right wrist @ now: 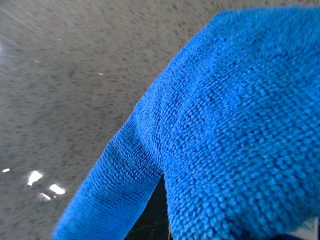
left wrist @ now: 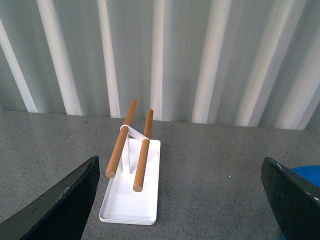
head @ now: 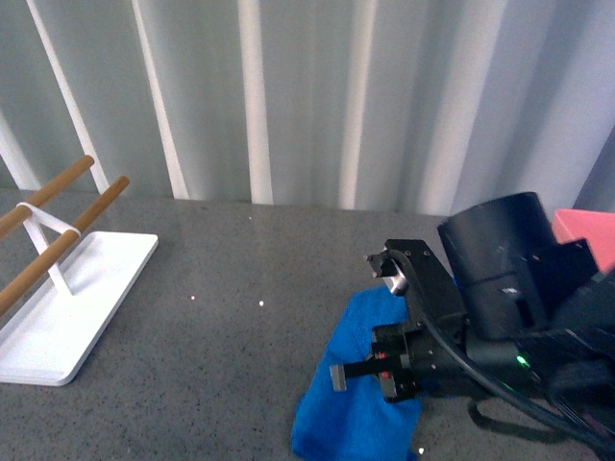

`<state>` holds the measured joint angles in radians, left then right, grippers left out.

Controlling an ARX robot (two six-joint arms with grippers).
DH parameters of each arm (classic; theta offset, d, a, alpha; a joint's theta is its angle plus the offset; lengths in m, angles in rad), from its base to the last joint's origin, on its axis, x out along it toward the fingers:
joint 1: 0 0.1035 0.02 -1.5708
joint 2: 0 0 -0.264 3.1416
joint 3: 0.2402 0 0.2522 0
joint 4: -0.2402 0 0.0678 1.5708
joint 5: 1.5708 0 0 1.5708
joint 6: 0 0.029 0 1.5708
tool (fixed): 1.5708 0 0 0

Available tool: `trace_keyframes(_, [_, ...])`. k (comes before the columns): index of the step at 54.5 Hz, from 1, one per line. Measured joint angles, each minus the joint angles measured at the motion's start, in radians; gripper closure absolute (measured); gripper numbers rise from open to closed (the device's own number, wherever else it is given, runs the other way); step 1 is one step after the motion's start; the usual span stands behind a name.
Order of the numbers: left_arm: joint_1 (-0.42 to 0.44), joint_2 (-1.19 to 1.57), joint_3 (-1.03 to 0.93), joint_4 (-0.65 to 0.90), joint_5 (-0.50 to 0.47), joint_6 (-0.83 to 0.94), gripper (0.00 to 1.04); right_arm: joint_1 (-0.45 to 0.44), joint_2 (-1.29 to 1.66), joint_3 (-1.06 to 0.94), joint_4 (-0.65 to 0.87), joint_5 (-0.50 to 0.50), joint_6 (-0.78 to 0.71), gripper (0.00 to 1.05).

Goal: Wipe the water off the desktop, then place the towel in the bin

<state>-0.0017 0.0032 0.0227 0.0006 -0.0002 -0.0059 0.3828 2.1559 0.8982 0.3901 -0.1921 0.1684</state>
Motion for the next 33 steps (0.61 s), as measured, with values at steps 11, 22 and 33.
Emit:
trace_keyframes(11, [0.000, 0.000, 0.000, 0.000, 0.000, 0.000, 0.07, -0.001, 0.122, 0.224, -0.158, 0.039, -0.043, 1.00])
trace_keyframes(22, [0.000, 0.000, 0.000, 0.000, 0.000, 0.000, 0.07, 0.013, 0.221, 0.449, -0.283, 0.064, -0.089, 1.00])
trace_keyframes(33, [0.000, 0.000, 0.000, 0.000, 0.000, 0.000, 0.07, 0.039, 0.304, 0.626, -0.351, 0.052, -0.116, 1.00])
